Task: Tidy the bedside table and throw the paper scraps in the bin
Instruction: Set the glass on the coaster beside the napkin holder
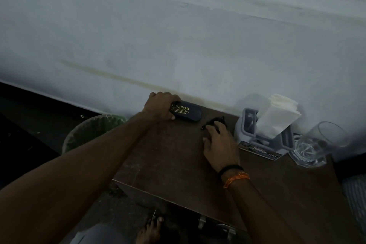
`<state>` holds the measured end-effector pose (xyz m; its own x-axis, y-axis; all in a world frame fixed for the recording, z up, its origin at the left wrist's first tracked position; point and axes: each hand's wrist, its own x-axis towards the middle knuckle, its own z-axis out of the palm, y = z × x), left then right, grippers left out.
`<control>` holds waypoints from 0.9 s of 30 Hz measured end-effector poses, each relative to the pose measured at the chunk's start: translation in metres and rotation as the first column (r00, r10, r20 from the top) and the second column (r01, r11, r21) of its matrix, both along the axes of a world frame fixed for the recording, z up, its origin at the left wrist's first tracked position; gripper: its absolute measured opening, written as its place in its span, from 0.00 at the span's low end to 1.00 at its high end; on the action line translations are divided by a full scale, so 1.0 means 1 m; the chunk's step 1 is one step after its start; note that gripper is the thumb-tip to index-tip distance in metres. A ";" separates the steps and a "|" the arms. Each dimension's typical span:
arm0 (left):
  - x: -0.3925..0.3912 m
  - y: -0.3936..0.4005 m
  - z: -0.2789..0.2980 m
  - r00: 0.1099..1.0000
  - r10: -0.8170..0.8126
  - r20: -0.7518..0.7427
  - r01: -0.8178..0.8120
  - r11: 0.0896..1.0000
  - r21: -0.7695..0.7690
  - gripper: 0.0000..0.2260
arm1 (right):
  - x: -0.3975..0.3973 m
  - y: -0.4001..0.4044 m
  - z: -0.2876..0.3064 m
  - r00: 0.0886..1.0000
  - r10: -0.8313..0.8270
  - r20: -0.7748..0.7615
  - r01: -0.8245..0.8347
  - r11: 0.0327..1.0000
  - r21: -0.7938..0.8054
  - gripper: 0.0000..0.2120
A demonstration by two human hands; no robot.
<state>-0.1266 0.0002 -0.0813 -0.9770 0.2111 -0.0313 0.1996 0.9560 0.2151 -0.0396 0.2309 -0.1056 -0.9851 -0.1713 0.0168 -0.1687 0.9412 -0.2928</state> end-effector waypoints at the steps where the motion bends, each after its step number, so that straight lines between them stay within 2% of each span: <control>1: 0.000 0.000 0.000 1.000 0.001 0.002 -0.001 1.000 0.006 0.31 | 0.000 0.000 0.000 1.000 0.002 0.010 -0.002 1.000 0.008 0.22; 6: 0.000 0.001 -0.001 1.000 0.010 0.013 -0.010 1.000 0.028 0.31 | -0.001 0.001 -0.002 0.999 -0.001 0.042 -0.002 0.998 0.056 0.23; 27: 0.006 0.008 -0.005 1.000 0.006 0.000 -0.006 0.997 0.077 0.31 | 0.002 0.003 0.002 0.999 -0.013 0.037 0.011 0.999 0.033 0.22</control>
